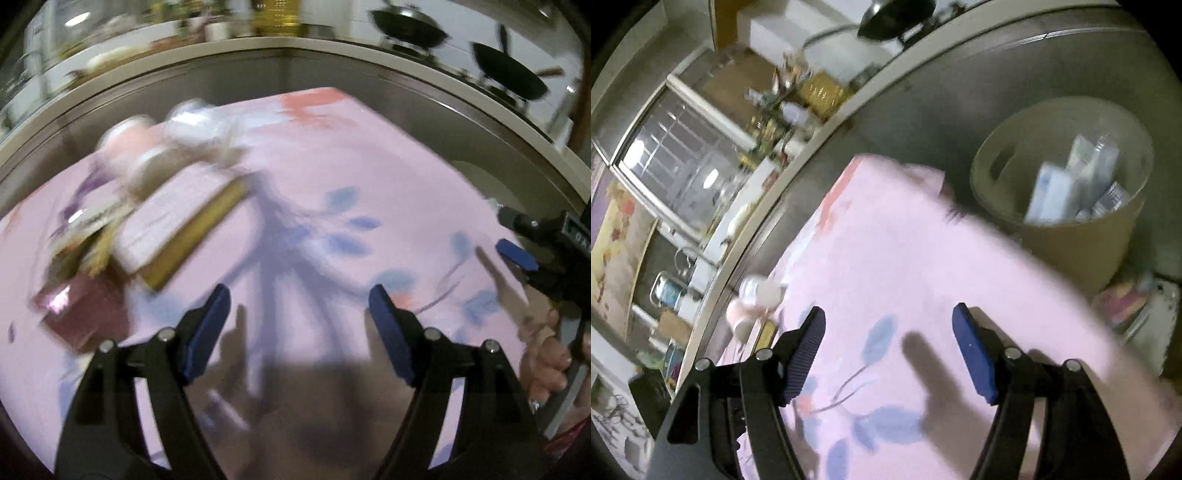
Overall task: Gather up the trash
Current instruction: 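Bring both open tools back over the remaining trash on the table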
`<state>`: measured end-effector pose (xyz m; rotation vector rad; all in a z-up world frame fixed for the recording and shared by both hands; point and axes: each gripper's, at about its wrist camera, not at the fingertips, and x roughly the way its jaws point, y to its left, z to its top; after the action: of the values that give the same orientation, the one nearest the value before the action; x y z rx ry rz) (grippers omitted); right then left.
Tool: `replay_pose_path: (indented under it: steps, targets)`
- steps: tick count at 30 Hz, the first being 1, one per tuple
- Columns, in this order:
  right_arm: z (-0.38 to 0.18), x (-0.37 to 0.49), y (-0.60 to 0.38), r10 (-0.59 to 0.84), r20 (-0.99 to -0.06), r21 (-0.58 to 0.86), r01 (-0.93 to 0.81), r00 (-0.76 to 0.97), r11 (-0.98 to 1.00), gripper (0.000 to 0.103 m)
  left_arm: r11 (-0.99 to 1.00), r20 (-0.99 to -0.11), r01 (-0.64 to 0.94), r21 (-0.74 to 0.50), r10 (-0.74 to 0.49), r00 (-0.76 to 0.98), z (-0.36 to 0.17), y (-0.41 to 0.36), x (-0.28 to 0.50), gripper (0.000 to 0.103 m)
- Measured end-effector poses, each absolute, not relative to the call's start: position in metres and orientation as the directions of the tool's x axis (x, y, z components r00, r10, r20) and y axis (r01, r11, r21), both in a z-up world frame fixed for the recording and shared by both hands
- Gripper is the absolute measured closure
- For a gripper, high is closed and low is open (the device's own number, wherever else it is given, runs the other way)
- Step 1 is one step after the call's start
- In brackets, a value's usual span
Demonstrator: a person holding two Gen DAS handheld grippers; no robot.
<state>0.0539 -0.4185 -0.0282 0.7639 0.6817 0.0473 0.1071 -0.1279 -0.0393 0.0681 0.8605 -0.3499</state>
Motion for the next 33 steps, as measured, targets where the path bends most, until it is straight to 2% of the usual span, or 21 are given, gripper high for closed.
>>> replay_pose_path:
  steps: [7,17,24,33]
  targets:
    - [-0.023,0.07,-0.33,0.292,-0.625,0.522,0.11,0.724,0.846,0.034,0.987,-0.732,0.15,-0.057,-0.143,0.666,-0.044,-0.033,0.086,0.029]
    - [-0.023,0.076,-0.234,0.305,-0.679,0.395,-0.017,0.668,0.919,0.034,0.998,-0.726,-0.007,-0.059,-0.038,0.687,-0.055,0.043,0.075,0.029]
    - [-0.023,0.075,-0.207,0.262,-0.677,0.343,-0.02,0.688,0.939,0.034,0.997,-0.723,-0.04,-0.063,-0.018,0.69,-0.06,0.065,0.076,0.029]
    - [-0.026,0.072,-0.205,0.253,-0.652,0.337,-0.026,0.715,0.941,0.034,0.992,-0.718,-0.037,-0.123,-0.063,0.693,-0.063,0.075,0.078,0.029]
